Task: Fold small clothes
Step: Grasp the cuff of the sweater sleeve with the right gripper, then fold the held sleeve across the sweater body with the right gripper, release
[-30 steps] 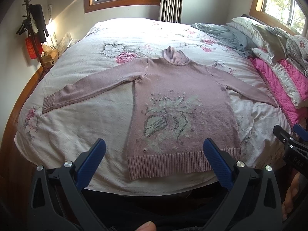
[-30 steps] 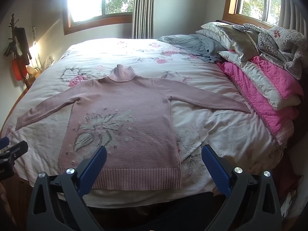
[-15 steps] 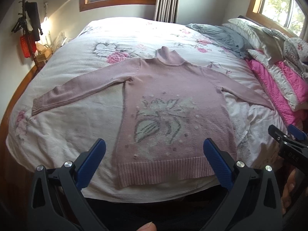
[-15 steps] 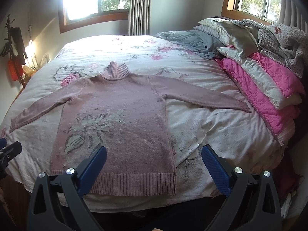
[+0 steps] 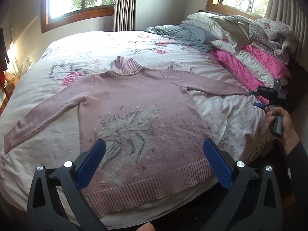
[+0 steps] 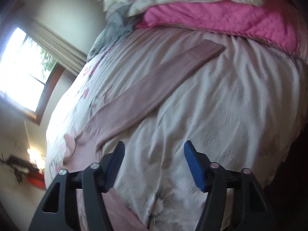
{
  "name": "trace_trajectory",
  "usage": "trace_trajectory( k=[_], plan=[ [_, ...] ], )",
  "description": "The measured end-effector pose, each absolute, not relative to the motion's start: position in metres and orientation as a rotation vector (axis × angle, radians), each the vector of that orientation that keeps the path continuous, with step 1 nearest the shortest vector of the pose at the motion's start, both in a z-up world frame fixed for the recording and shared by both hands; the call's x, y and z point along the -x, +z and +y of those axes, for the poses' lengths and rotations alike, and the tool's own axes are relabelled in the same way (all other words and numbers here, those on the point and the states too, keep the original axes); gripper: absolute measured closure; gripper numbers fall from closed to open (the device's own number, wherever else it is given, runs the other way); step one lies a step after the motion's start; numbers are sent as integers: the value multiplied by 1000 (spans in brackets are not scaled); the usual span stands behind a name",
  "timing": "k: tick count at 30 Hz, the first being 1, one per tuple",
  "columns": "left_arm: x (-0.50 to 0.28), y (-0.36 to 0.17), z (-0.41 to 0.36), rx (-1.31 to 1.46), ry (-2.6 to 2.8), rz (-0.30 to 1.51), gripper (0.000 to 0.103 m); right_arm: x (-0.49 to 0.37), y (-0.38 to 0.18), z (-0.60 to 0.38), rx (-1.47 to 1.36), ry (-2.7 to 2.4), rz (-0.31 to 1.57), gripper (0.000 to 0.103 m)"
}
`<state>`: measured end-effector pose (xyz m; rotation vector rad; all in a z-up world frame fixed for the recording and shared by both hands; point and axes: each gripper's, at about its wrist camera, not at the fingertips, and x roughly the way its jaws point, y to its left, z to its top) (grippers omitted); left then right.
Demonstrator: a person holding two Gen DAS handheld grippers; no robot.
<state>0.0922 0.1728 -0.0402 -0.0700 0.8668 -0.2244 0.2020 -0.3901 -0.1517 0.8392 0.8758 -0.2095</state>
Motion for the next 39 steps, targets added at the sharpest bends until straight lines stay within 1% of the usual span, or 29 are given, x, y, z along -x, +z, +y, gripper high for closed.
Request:
trace_trajectory(
  k=[1, 3, 6, 9, 11, 14, 17, 21, 24, 25, 26, 27, 29, 33, 39],
  plan=[
    [-97, -43, 171, 77, -231, 880, 3, -208, -161, -418, -916, -235, 855, 47],
    [-106, -50, 169, 105, -240, 906, 3, -218, -178, -467, -1061, -276, 791, 58],
    [-119, -60, 168, 143, -226, 951, 3, -236, -200, -520, -1198, -302, 716, 61],
    [-129, -73, 170, 170, -189, 987, 3, -252, -222, -553, -1336, -309, 662, 61],
    [-134, -82, 171, 192, -174, 1022, 3, -264, -230, -564, -1351, -326, 654, 61],
    [-139, -93, 173, 200, -160, 1063, 3, -286, -245, -574, -1345, -385, 702, 61],
    [-143, -98, 176, 206, -147, 1072, 3, -296, -258, -577, -1345, -429, 726, 64],
    [-147, -102, 180, 234, -151, 1077, 3, -306, -260, -577, -1317, -446, 716, 64],
    [-149, -107, 188, 310, -172, 1088, 3, -315, -258, -579, -1290, -448, 721, 65],
    [-150, -110, 193, 353, -185, 1097, 3, -319, -257, -579, -1281, -447, 722, 69],
    [-151, -113, 198, 401, -199, 1109, 3, -323, -256, -579, -1274, -435, 724, 85],
    [-152, -116, 203, 447, -211, 1121, 3, -323, -254, -578, -1271, -419, 725, 93],
    [-154, -120, 214, 523, -232, 1134, 3, -327, -241, -573, -1233, -400, 704, 95],
    [-156, -123, 227, 569, -243, 1139, 3, -341, -193, -539, -1104, -308, 678, 97],
    [-159, -124, 237, 605, -273, 1113, 3, -367, -106, -445, -871, -154, 646, 97]
  ],
)
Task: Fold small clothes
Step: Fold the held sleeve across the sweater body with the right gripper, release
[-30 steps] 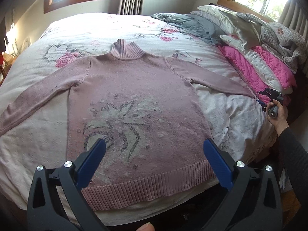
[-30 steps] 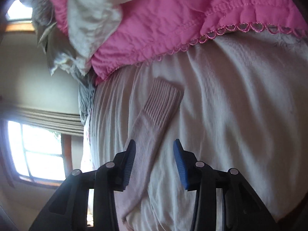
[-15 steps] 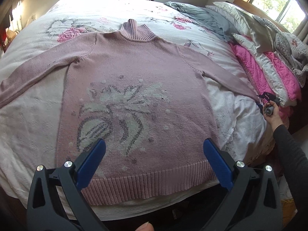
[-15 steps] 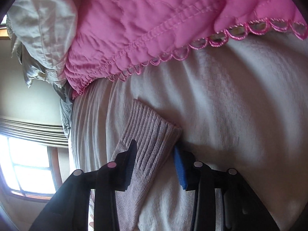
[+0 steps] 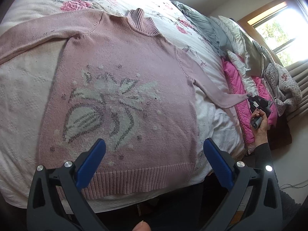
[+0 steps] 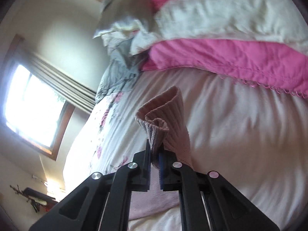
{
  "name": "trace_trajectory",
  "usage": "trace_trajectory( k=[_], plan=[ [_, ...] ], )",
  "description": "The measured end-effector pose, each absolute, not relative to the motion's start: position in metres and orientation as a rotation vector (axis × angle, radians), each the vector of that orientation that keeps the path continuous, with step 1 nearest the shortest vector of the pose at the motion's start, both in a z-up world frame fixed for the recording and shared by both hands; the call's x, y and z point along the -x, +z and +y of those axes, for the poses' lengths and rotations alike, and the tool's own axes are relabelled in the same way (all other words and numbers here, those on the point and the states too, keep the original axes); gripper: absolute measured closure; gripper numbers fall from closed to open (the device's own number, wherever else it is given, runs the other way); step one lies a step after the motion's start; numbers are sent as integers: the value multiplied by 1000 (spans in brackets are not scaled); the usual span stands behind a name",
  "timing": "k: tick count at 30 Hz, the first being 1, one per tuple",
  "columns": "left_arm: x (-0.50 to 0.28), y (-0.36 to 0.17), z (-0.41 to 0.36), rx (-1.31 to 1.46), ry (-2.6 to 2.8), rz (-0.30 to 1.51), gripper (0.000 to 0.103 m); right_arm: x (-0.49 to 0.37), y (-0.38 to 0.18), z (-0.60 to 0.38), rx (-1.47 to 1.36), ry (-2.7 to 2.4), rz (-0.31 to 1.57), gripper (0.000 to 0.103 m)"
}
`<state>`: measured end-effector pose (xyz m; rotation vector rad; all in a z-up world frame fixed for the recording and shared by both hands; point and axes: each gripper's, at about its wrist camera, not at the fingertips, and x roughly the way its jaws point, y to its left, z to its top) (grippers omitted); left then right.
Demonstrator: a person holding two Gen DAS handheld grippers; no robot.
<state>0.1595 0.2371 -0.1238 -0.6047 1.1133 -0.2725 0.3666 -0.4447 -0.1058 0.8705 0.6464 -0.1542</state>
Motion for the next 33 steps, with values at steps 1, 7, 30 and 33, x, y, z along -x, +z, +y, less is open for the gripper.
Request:
trace_trajectory(
  k=[1, 7, 30, 33],
  plan=[
    [-161, -124, 239, 613, -278, 1111, 3, -369, -93, -425, -827, -133, 643, 97],
    [-166, -115, 253, 600, -279, 1068, 3, -381, -47, -306, -574, -40, 638, 97],
    [-314, -136, 248, 681, -489, 1095, 3, -357, -244, 24, 191, 109, 937, 83],
    [-358, -157, 233, 753, -543, 1135, 3, -321, -230, 21, 219, 143, 884, 58]
  ],
)
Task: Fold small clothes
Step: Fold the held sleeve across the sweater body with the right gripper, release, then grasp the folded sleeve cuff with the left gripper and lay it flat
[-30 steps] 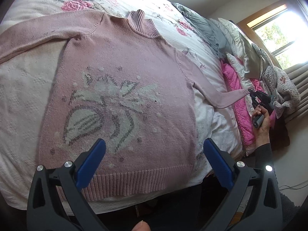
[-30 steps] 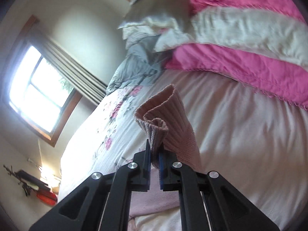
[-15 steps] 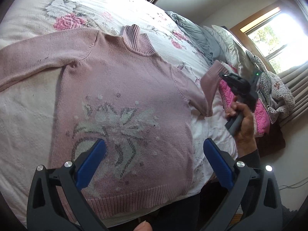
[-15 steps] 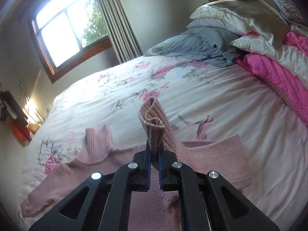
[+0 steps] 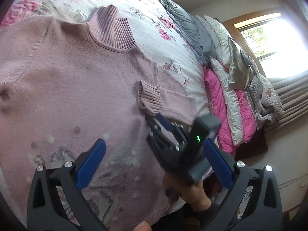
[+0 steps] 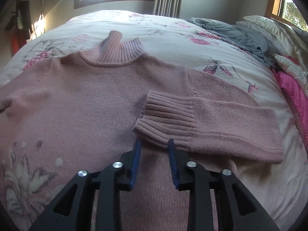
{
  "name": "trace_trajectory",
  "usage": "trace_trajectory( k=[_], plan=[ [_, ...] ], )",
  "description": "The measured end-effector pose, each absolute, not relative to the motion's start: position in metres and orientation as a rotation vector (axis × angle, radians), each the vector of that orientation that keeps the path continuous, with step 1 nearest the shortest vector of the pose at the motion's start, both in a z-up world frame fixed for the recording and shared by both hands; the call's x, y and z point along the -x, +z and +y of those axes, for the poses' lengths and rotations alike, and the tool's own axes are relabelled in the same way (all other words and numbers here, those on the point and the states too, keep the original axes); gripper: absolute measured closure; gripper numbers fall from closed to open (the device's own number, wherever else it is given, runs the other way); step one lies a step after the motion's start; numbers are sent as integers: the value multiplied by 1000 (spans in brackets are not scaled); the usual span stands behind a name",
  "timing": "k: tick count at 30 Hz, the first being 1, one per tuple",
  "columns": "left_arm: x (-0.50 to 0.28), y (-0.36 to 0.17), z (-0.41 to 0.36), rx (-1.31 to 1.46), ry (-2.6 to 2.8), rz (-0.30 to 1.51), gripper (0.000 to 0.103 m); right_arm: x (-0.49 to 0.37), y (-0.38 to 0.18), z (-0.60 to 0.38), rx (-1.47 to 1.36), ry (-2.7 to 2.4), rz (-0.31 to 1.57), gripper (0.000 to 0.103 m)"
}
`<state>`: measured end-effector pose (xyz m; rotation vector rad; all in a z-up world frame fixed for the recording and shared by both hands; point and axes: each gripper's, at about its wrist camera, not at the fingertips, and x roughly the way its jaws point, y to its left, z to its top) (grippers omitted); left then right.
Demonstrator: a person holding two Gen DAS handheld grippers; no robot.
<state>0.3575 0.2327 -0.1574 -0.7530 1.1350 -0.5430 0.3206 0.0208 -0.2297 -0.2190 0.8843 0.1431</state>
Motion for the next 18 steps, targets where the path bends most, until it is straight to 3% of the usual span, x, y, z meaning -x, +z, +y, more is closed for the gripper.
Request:
trace_trajectory(
  k=[1, 6, 16, 17, 18],
  plan=[
    [-372, -167, 226, 773, -556, 1150, 3, -306, -226, 20, 237, 149, 868, 53],
    [-438, -220, 177, 944, -650, 1269, 3, -229, -211, -10, 125, 208, 879, 52],
    [-495, -265, 118, 903, -592, 1453, 5, -135, -206, -72, -168, 157, 934, 51],
    [-497, -266, 118, 913, -578, 1452, 8, -132, -206, -74, -183, 156, 937, 51],
    [-498, -267, 119, 911, -555, 1458, 34, -128, -205, -76, -196, 155, 933, 51]
  ],
)
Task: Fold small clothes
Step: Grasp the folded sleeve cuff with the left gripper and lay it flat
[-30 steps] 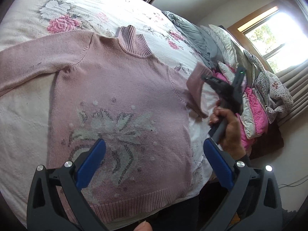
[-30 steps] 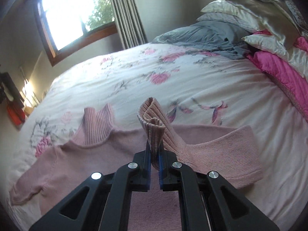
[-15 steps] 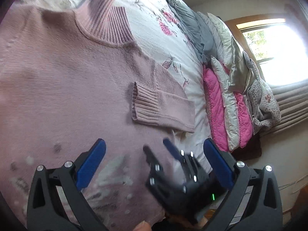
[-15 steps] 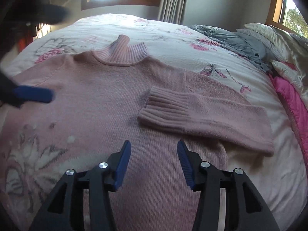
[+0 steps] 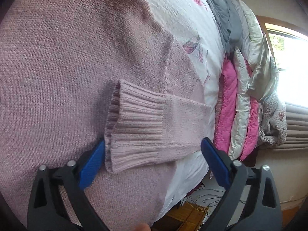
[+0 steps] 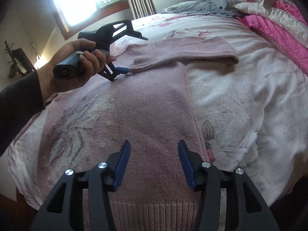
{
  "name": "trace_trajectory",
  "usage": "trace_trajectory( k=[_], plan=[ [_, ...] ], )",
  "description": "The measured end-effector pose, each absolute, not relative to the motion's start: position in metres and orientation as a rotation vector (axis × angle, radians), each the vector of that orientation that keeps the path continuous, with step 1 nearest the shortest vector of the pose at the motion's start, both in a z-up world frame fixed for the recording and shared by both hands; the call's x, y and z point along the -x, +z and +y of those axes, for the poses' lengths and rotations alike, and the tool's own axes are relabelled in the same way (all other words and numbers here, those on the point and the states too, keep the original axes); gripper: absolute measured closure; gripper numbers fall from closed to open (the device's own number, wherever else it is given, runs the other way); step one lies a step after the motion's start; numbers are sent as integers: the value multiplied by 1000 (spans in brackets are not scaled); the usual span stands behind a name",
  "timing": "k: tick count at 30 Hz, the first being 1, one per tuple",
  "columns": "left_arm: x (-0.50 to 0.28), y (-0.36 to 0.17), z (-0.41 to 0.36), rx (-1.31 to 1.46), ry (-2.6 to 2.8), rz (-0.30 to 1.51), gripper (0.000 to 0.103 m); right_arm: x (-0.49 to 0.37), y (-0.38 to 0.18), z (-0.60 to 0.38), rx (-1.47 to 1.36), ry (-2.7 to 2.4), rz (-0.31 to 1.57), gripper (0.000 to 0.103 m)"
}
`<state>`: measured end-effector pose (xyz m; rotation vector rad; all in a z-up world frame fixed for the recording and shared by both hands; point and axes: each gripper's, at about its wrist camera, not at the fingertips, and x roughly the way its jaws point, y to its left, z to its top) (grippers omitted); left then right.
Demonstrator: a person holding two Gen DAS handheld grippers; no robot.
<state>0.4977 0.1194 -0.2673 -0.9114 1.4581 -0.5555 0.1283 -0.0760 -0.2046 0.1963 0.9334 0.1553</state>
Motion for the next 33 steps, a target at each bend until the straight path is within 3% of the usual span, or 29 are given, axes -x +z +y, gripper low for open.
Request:
trace_trajectory(
  k=[1, 3, 9, 21, 33],
  plan=[
    [-498, -269, 122, 898, -534, 1477, 70, -126, -204, -77, -207, 154, 931, 51],
    [-497, -269, 126, 875, -501, 1494, 97, -124, -202, -80, -226, 154, 930, 51],
    [-494, -237, 142, 830, -529, 1431, 98, -119, -202, -82, -260, 145, 940, 51],
    [-492, -108, 250, 742, -513, 1223, 98, -97, -186, -70, -271, 159, 937, 51],
    [-478, -102, 357, 769, -372, 1192, 98, -87, -165, -59, -245, 150, 918, 50]
  ],
)
